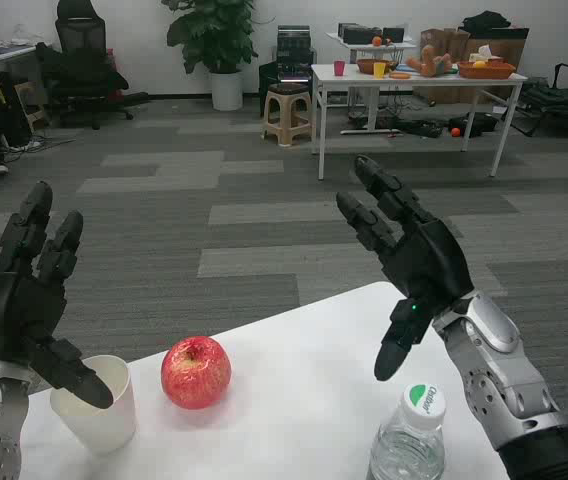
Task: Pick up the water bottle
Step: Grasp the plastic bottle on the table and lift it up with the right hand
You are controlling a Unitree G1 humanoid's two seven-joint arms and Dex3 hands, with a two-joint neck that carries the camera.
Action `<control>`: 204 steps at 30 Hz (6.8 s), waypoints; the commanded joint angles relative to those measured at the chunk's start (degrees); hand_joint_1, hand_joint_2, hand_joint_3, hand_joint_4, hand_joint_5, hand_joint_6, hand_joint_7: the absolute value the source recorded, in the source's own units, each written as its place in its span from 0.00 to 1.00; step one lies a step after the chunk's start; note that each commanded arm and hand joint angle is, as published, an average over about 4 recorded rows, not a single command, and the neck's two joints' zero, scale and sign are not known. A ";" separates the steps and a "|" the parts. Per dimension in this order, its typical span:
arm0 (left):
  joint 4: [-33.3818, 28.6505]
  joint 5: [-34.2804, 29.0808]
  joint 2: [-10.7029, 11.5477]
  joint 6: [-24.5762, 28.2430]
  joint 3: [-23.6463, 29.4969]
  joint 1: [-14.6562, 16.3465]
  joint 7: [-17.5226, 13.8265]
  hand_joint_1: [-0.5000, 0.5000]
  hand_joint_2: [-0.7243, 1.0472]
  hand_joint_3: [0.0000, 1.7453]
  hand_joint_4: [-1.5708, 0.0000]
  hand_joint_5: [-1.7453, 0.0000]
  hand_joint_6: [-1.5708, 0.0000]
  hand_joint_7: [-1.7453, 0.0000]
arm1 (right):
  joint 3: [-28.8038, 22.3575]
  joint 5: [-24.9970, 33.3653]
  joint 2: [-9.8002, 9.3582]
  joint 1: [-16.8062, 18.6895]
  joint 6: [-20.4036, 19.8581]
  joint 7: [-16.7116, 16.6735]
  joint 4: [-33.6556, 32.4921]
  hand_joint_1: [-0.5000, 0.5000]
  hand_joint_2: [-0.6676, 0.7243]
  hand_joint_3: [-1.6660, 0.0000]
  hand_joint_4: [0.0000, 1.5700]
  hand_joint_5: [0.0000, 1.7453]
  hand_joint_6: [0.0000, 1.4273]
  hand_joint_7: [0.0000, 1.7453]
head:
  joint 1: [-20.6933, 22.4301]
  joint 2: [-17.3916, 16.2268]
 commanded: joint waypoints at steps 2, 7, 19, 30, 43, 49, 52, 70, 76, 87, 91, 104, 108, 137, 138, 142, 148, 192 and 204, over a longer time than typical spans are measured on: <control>-19.45 -5.81 2.56 2.11 15.29 11.03 5.93 0.00 1.00 0.04 1.00 0.94 1.00 1.00 | 3.55 -26.66 9.91 -2.77 -15.50 -21.36 -4.16 0.16 0.45 1.00 0.00 0.00 0.00 0.04 | 15.37 19.96; -19.45 -5.81 2.54 2.11 15.29 11.03 5.66 0.00 1.00 0.04 1.00 0.94 1.00 1.00 | 3.73 -26.66 9.91 -2.77 -15.50 -21.43 -4.16 0.12 0.45 1.00 0.00 0.00 0.00 0.04 | 10.28 13.27; -19.45 -5.81 2.56 2.11 15.24 11.03 5.49 0.00 1.00 0.04 1.00 0.94 1.00 1.00 | 3.86 -26.52 9.91 -2.77 -15.41 -21.28 -4.07 0.12 0.47 0.99 0.00 0.00 0.00 0.04 | 10.42 10.48; -18.13 -6.18 2.82 2.11 14.17 11.18 5.29 0.00 1.00 0.05 1.00 0.94 1.00 1.00 | 3.09 -24.81 9.78 -1.05 -13.37 -18.64 -3.08 0.12 0.45 0.99 0.00 0.00 0.00 0.04 | 10.58 -10.75; -12.99 -7.39 3.39 2.18 11.13 11.29 4.87 0.00 1.00 0.04 1.00 0.94 1.00 1.00 | -1.70 -21.60 7.49 3.01 -8.21 -15.80 -1.50 0.12 0.45 1.00 0.00 0.00 0.00 0.04 | 9.22 -26.47; -12.31 -7.39 3.39 2.20 10.76 11.29 4.81 0.00 1.00 0.01 1.00 0.94 1.00 1.00 | -2.34 -17.05 5.93 4.20 -7.96 -15.80 -1.61 0.12 0.45 0.98 0.00 0.00 0.00 0.04 | 9.19 -27.73; -12.03 -7.39 3.46 2.20 10.54 11.36 4.78 0.00 1.00 0.04 1.00 0.94 1.00 1.00 | -2.67 -12.92 4.99 5.54 -8.73 -15.80 -1.61 0.12 0.45 0.96 0.00 0.00 0.00 0.04 | 9.23 -28.03; -10.66 -7.39 2.91 2.11 10.70 11.38 4.52 0.00 1.00 0.05 1.00 0.94 1.00 1.00 | -14.91 13.03 0.90 14.66 15.46 5.60 -1.37 0.07 0.47 0.95 0.00 0.00 0.00 0.02 | 5.28 -27.09; -10.66 -7.43 2.71 2.11 10.59 11.29 4.52 0.00 1.00 0.05 1.00 0.94 1.00 1.00 | -17.06 11.14 0.72 15.12 23.96 15.18 0.32 0.08 0.42 0.95 0.00 0.00 0.00 0.01 | 4.82 -26.43; -9.96 -7.43 2.75 2.11 10.45 9.67 4.52 0.00 1.00 0.05 1.00 0.94 1.00 1.00 | -14.77 9.91 -2.48 18.94 24.23 19.75 1.64 0.08 0.41 0.95 0.00 0.00 0.00 0.00 | 6.46 -22.67; -9.72 -7.45 2.82 2.11 10.63 9.51 4.52 0.00 1.00 0.03 1.00 0.94 1.00 1.00 | -13.46 9.86 -2.11 19.10 23.90 20.12 1.07 0.11 0.38 0.95 0.00 0.00 0.00 0.00 | 9.24 -19.87; -9.85 -8.88 3.22 2.11 10.78 9.01 4.52 0.00 1.00 0.04 1.00 0.94 1.00 1.00 | -8.36 8.59 -2.75 18.77 23.63 20.85 -3.48 0.12 0.32 0.90 0.00 0.00 0.00 0.04 | 8.07 -19.38; -9.87 -8.88 3.24 2.11 10.83 9.01 4.52 0.00 1.00 0.05 1.00 0.94 1.00 1.00 | -6.23 5.84 -2.88 18.77 23.61 20.85 -6.51 0.12 0.32 0.90 0.00 0.00 0.00 0.04 | 6.85 -19.84; -9.54 -8.88 3.57 2.11 10.56 8.31 4.52 0.00 1.00 0.01 1.00 0.94 1.00 1.00 | -1.11 -3.91 -6.68 18.26 26.91 21.15 -15.47 0.12 0.36 0.87 0.00 0.00 0.00 0.04 | -3.76 -25.56; -9.52 -8.86 3.57 2.11 10.48 8.22 4.52 0.00 1.00 0.03 1.00 0.94 1.00 1.00 | -0.73 -4.33 -6.75 18.15 27.28 21.20 -16.40 0.12 0.35 0.86 0.00 0.00 0.00 0.04 | -3.52 -26.00; -9.52 -8.82 3.77 2.14 10.08 7.60 4.52 0.00 1.00 0.05 1.00 0.94 1.00 1.00 | 1.09 -4.81 -6.79 17.56 28.01 21.22 -18.37 0.12 0.32 0.86 0.00 0.00 0.00 0.04 | -2.38 -27.03; -9.52 -8.79 4.05 2.42 9.75 7.34 4.52 0.00 1.00 0.04 1.00 0.94 1.00 1.00 | 2.80 -5.01 -7.25 17.16 28.20 21.28 -18.86 0.12 0.32 0.86 0.00 0.00 0.00 0.04 | -1.51 -27.93; -9.74 -8.71 3.77 3.34 10.59 7.56 4.52 0.00 1.00 0.03 1.00 0.94 1.00 1.00 | 15.68 -7.06 -0.64 14.02 34.20 21.46 -12.07 0.09 0.09 0.38 0.46 0.94 0.50 0.92 | -0.16 -27.86; -9.70 -8.71 3.77 3.26 10.45 7.51 4.52 0.00 1.00 0.05 1.00 0.94 1.00 1.00 | 7.15 -4.16 2.96 13.03 23.94 20.34 -12.62 0.23 0.07 0.38 0.83 0.89 0.76 0.88 | -0.13 -26.14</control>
